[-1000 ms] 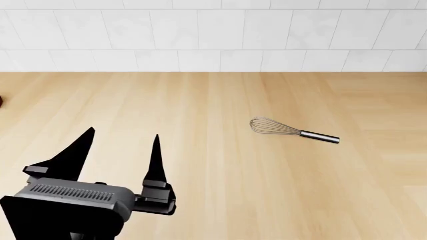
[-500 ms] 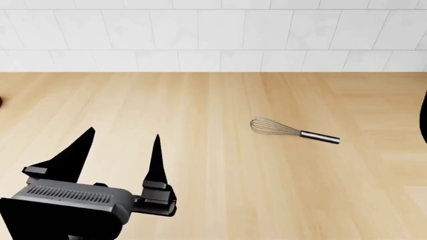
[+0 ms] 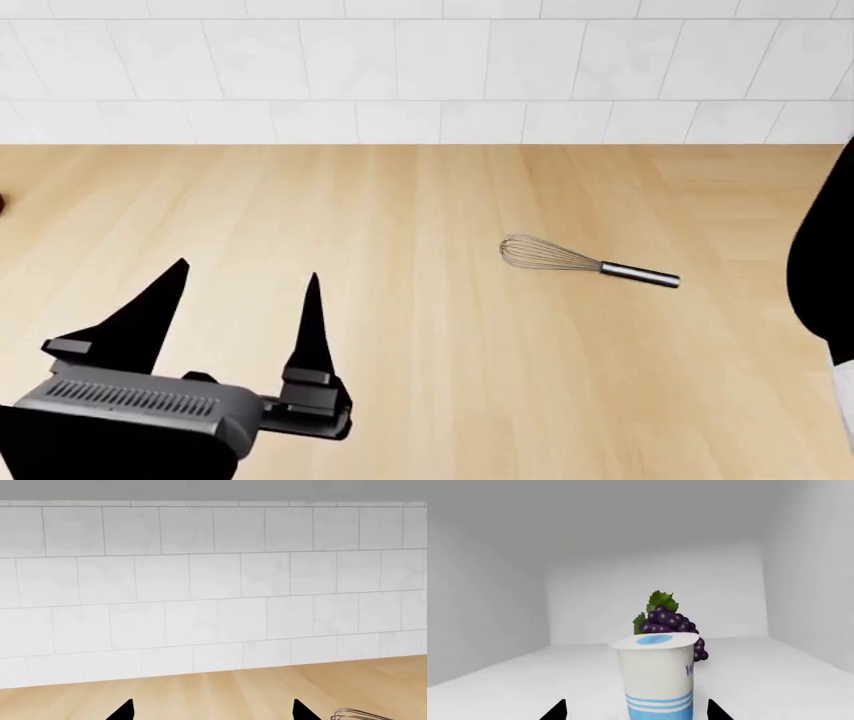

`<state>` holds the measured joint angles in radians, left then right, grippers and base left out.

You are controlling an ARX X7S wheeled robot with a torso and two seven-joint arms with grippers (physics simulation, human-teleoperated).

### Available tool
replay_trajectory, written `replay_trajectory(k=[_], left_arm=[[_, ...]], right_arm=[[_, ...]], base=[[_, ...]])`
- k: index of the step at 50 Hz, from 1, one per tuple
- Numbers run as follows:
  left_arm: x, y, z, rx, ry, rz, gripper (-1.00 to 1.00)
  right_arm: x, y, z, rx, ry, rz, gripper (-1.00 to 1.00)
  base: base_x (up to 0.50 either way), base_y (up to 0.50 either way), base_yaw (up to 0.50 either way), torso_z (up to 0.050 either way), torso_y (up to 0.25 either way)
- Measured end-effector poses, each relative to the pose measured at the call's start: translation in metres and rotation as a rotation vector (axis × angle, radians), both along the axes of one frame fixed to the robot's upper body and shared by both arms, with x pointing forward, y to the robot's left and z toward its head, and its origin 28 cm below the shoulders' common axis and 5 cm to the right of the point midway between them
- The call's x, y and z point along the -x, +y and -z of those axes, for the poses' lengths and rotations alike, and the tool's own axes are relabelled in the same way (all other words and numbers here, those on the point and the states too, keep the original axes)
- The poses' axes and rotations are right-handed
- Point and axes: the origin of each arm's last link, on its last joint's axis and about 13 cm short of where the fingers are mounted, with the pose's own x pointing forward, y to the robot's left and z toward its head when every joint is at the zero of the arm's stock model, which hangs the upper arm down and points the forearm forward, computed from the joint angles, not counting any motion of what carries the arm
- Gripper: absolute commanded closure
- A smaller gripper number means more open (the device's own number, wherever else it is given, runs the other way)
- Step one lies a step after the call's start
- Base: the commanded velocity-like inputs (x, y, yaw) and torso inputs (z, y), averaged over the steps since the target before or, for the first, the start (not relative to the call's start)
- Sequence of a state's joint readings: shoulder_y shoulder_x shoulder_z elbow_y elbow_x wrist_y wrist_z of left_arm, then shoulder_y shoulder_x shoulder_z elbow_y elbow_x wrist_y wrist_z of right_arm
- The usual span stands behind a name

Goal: Pick the yogurt and canned food from the counter and place them in the cabinets closest to them.

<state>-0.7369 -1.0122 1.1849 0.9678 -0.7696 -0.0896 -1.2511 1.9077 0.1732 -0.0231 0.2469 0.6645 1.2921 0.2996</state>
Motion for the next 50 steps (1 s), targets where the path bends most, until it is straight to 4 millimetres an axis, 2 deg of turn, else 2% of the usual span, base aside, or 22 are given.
replay_trajectory(k=[15, 31, 50], left_arm=[[0.003, -0.001, -0.001, -0.003, -0.005, 0.007, -1.00], [0.005, 0.000, -0.002, -0.002, -0.008, 0.004, -1.00], [0.007, 0.001, -0.002, 0.004, -0.011, 0.002, -1.00]], right_arm=[[0.024, 0.003, 0.016, 0.018, 0.042, 0.021, -1.00], [0.030, 0.012, 0.061, 0.081, 0.180, -0.051, -1.00], [0.027, 0.020, 0.121, 0.120, 0.323, -0.124, -1.00]], base=[[0.00, 0.00, 0.00, 0.000, 0.000], [0.00, 0.00, 0.00, 0.000, 0.000], [0.00, 0.00, 0.00, 0.000, 0.000]])
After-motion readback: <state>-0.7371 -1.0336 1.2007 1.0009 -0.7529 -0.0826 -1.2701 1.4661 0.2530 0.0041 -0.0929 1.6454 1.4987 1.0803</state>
